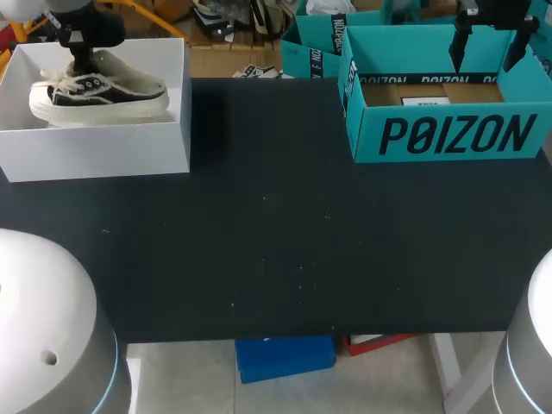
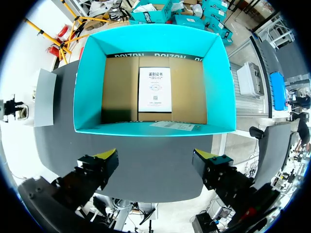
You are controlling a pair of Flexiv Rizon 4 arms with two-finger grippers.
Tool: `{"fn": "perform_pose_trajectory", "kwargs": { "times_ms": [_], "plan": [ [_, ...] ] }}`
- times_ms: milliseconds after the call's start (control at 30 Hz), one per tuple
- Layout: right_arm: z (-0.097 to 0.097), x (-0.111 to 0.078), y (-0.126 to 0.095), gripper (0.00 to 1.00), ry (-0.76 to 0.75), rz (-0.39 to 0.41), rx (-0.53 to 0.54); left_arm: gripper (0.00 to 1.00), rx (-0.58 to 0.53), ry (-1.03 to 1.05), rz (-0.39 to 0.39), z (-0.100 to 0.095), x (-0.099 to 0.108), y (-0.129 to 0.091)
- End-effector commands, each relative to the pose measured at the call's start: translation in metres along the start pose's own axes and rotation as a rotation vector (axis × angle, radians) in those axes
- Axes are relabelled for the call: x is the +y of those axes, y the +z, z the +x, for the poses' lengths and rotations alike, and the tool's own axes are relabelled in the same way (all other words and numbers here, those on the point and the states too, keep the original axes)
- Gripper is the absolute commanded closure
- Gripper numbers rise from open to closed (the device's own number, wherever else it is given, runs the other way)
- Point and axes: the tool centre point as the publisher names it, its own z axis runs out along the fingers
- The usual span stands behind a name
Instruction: Take the shoe out of the shoebox, open the shoe tongue, remove and reinsert the insole, then place the shoe into the shoebox
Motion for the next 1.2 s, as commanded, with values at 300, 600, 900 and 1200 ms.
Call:
{"fn": "perform_pose_trajectory", "kwargs": {
  "times_ms": [300,600,900,1200],
  "plan": [
    [0.000,0.000,0.000,0.00,0.000,0.001,-0.001,1.00,-0.041,0.023,0.020,0.025,-0.017,-0.082],
    [0.000,0.000,0.000,0.00,0.000,0.001,-0.001,1.00,-0.057,-0.005,0.011,0.044,-0.035,-0.099],
    [0.000,0.000,0.000,0.00,0.000,0.001,-0.001,1.00,-0.009,0.032,0.012,0.084,-0.085,-0.099],
    [0.000,0.000,0.000,0.00,0.000,0.001,-0.001,1.00,0.043,0.109,0.035,0.131,-0.154,-0.083]
  ]
}}
